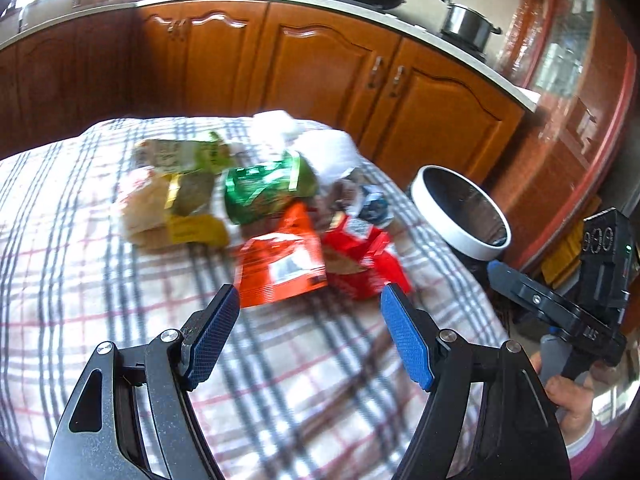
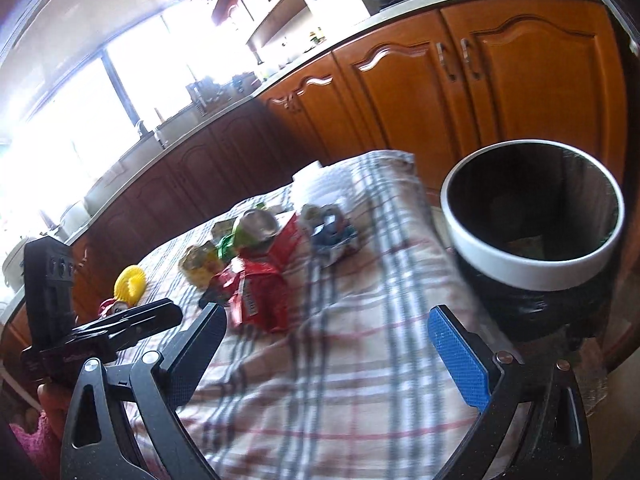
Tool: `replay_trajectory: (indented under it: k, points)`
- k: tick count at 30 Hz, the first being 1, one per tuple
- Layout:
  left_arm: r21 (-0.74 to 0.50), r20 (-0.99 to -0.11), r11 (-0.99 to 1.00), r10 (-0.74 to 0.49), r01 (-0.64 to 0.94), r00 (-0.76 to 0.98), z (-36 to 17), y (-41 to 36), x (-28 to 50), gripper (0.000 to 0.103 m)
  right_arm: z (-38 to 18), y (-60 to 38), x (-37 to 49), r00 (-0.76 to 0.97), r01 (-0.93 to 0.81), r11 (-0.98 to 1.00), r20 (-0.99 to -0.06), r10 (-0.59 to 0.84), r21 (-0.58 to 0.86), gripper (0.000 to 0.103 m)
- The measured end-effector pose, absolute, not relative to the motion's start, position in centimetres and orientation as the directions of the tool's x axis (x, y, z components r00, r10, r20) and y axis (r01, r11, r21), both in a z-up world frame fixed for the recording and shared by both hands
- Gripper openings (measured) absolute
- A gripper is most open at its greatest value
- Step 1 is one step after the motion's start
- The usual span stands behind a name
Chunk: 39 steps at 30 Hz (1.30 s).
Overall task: Collect trash
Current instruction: 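Grasp the orange snack bag with the left tool while the right tool grasps the red bag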
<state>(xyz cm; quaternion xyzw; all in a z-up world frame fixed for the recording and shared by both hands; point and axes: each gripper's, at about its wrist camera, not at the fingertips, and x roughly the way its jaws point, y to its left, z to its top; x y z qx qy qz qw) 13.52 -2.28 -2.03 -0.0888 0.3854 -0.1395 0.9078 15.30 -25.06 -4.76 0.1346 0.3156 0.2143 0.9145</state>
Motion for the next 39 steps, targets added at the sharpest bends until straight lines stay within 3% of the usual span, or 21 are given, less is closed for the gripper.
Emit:
replay_trajectory:
  k: [8, 16, 18, 19, 21, 23, 24, 28, 39]
  points:
    - [-0.221, -0.713, 0.964, -0.264, 0.149, 0.649, -3.6, -1.0, 14.7, 0.075, -5.4, -21.0, 15.8, 0.671, -0.373, 0.862, -0.541, 0.507, 0.345, 0.1]
    - [-0.171, -0.717, 0.963, -0.266, 0.209, 0.645, -4.7, -2.4, 16.7, 0.075, -6.3, -18.6, 18.9, 0.602, -0.414, 0.835, -0.579, 0.55, 0.363, 0.073]
    - [-0.177, -0.724, 0.962, -0.272, 0.211, 0.634, -5.2, -2.5, 17.7, 0.073, -7.0, -18.1, 19.9, 0.583, -0.414, 0.832, -0.595, 0.554, 0.369, 0.059]
    - [-0.189, -0.725, 0.959, -0.282, 0.213, 0.628, -5.4, -2.5, 18.1, 0.066, -7.3, -18.0, 20.4, 0.57, -0.414, 0.827, -0.6, 0.561, 0.38, 0.053]
    - [-0.214, -0.729, 0.952, -0.306, 0.22, 0.613, -5.7, -2.6, 18.8, 0.047, -7.7, -18.1, 21.0, 0.554, -0.412, 0.815, -0.598, 0.58, 0.409, 0.026]
    - [-0.241, -0.729, 0.945, -0.326, 0.22, 0.602, -5.9, -2.4, 19.4, 0.031, -7.4, -18.3, 21.0, 0.564, -0.408, 0.816, -0.59, 0.578, 0.409, 0.012]
    - [-0.248, -0.725, 0.944, -0.331, 0.22, 0.604, -5.8, -2.3, 19.5, 0.021, -7.3, -18.4, 20.9, 0.569, -0.41, 0.818, -0.588, 0.575, 0.404, 0.011]
    - [-0.258, -0.711, 0.938, -0.346, 0.23, 0.612, -5.3, -2.2, 18.9, 0.009, -6.7, -19.1, 19.8, 0.584, -0.414, 0.822, -0.578, 0.569, 0.391, 0.01]
    - [-0.287, -0.662, 0.905, -0.424, 0.313, 0.618, -2.5, -4.6, 16.3, 0.007, -5.0, -23.9, 17.3, 0.659, -0.348, 0.843, -0.532, 0.532, 0.411, 0.01]
